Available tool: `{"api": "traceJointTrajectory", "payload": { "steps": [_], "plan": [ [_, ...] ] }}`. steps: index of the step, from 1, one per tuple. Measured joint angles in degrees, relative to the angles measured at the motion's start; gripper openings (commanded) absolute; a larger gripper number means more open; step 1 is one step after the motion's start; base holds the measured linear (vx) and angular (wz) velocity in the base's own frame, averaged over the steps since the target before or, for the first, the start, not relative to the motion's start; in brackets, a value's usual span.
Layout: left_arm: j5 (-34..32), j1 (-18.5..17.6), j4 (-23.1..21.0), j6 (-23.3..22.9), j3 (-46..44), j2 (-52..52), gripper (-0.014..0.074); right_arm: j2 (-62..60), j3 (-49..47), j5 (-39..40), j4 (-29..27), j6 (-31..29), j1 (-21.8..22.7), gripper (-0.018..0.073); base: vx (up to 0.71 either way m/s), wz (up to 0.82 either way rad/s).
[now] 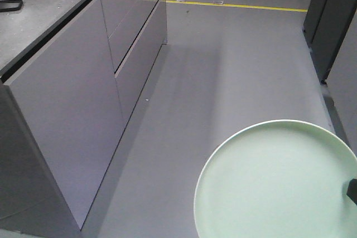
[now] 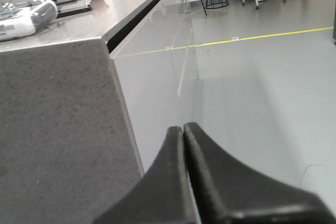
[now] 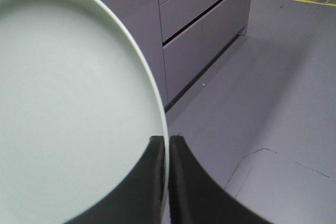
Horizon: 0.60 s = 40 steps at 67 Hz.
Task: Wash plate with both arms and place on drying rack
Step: 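Drive the base along the counter holding the plate in the right gripper, then keep driving down the aisle toward the far counter with the plate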
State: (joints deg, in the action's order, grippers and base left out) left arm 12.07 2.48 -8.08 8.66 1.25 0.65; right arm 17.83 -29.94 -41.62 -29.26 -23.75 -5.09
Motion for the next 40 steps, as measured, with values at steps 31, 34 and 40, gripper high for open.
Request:
{"api": "traceJointTrajectory", "payload": {
  "steps": [31, 34, 40],
  "plan": [
    [0.0, 0.0, 0.0, 0.0, 0.0, 0.0, -0.0006, 0.0, 0.0, 0.0, 0.0, 0.0, 0.0, -0.0004, 0.23, -0.1],
    [0.0, 0.0, 0.0, 0.0, 0.0, 0.0, -0.0006, 0.0, 0.0, 0.0, 0.0, 0.0, 0.0, -0.0004, 0.22, -0.11],
    [0.0, 0.0, 0.0, 0.0, 0.0, 0.0, -0.0006, 0.0, 0.0, 0.0, 0.0, 0.0, 0.0, -0.0004, 0.22, -0.11]
  ]
}}
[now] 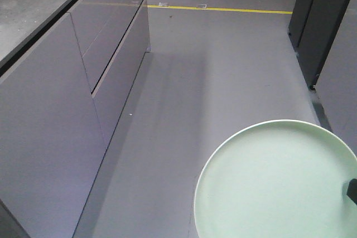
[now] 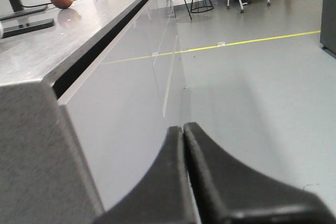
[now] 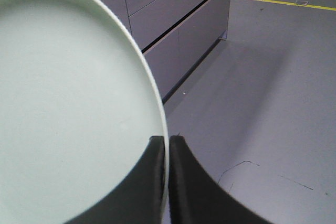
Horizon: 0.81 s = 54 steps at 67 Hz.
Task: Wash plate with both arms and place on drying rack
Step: 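Keep driving down the aisle toward the far counter with the plate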
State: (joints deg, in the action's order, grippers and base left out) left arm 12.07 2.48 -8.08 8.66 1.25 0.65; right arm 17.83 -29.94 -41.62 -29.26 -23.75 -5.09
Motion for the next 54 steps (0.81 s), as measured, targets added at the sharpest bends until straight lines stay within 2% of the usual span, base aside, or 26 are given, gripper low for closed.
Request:
{"api": "traceJointTrajectory", "payload": {
  "steps": [54],
  "plan": [
    [0.0, 0.0, 0.0, 0.0, 0.0, 0.0, -0.0006, 0.0, 0.0, 0.0, 0.0, 0.0, 0.0, -0.0004, 0.22, -0.11]
  ]
}}
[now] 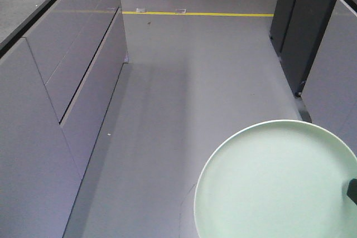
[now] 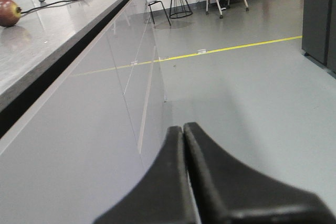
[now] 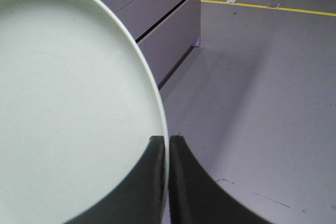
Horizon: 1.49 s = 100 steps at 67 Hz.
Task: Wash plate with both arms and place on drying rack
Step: 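Keep driving down the aisle toward the far counter with the plate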
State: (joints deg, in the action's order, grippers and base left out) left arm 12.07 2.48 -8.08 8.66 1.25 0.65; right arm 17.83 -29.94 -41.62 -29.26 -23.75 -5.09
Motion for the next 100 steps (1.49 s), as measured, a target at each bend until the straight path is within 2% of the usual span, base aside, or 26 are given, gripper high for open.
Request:
{"api": "traceJointTrajectory", "payload": {
  "steps": [100],
  "plan": [
    [0.0, 0.0, 0.0, 0.0, 0.0, 0.0, -0.0006, 0.0, 0.0, 0.0, 0.0, 0.0, 0.0, -0.0004, 0.18, -0.05]
  ]
}}
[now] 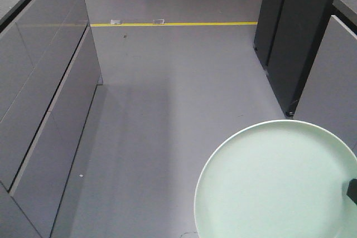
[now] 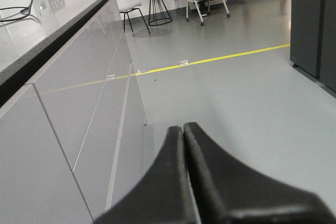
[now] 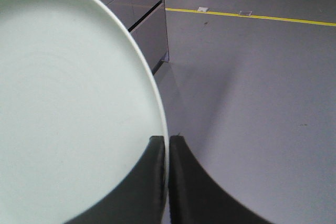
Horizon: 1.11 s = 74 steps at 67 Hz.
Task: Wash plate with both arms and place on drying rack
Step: 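Keep driving down the aisle toward the far counter with the plate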
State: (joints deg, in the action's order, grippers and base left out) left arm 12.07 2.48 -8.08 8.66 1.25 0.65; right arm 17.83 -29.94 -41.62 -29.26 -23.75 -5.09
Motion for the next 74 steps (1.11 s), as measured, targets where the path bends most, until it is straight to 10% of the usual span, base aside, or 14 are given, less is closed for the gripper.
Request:
{"api": "traceJointTrajectory", "payload": {
  "steps": [74],
  "plan": [
    [0.0, 0.0, 0.0, 0.0, 0.0, 0.0, -0.0006, 0.0, 0.0, 0.0, 0.0, 0.0, 0.0, -0.0004, 0.14, -0.01]
  ]
}}
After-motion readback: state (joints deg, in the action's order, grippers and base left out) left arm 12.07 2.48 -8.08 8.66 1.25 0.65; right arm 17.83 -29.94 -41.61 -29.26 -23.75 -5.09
